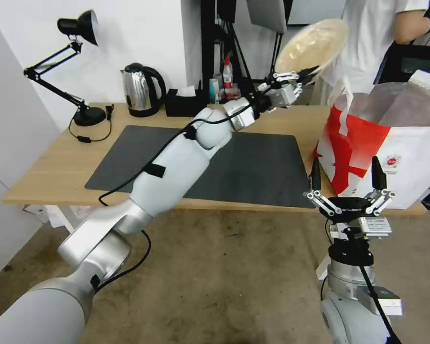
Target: Pick up the trash from the table and place it into the takeout bag.
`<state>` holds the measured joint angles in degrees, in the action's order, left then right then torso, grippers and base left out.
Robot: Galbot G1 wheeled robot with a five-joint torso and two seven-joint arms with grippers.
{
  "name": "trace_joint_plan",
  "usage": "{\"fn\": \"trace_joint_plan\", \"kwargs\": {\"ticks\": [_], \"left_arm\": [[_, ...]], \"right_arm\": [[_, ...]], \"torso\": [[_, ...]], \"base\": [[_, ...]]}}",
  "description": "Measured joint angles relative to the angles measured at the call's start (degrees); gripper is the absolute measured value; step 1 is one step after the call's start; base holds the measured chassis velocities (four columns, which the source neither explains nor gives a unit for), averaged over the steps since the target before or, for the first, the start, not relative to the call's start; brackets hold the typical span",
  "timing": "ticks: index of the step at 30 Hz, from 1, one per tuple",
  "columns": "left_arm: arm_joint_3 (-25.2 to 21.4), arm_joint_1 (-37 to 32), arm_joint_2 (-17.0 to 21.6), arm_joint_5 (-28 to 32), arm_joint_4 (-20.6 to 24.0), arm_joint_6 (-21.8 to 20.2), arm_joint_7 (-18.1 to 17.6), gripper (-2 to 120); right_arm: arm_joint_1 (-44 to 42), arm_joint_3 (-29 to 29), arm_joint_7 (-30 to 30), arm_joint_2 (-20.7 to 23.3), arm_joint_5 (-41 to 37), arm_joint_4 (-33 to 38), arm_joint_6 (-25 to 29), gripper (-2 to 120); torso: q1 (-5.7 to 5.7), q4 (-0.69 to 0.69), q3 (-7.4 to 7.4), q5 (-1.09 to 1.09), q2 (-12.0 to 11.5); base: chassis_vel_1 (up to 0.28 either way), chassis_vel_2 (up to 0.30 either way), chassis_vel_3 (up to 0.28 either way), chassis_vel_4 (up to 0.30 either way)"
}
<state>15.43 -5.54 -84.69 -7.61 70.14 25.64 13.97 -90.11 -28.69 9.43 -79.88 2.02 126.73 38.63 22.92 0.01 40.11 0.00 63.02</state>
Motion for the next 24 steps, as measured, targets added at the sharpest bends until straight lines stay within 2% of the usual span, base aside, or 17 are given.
{"fn": "trace_joint_plan", "kwargs": {"ticks": [16,18,24], "left_arm": [[9.0,9.4,-5.8,1.3,-8.4,0.8,-0.8,0],[10.7,10.3,-6.7,1.6,-9.8,0.9,-1.8,0],[13.4,10.6,-6.8,2.5,-10.7,0.5,-2.5,0]], "right_arm": [[-0.3,1.2,-0.3,-1.8,0.2,1.8,0.4,100],[-0.4,1.2,-0.3,-2.0,0.0,2.2,0.4,100],[-0.8,1.6,-0.3,-2.2,-0.3,2.9,0.4,100]], "torso": [[0.00,0.00,0.00,0.01,0.0],[0.00,-0.02,0.00,0.01,0.0],[0.00,0.00,0.00,0.00,0.0]], "base": [[0.000,0.000,0.000,0.000],[0.000,0.000,0.000,0.000],[0.000,0.000,0.000,0.000]]}}
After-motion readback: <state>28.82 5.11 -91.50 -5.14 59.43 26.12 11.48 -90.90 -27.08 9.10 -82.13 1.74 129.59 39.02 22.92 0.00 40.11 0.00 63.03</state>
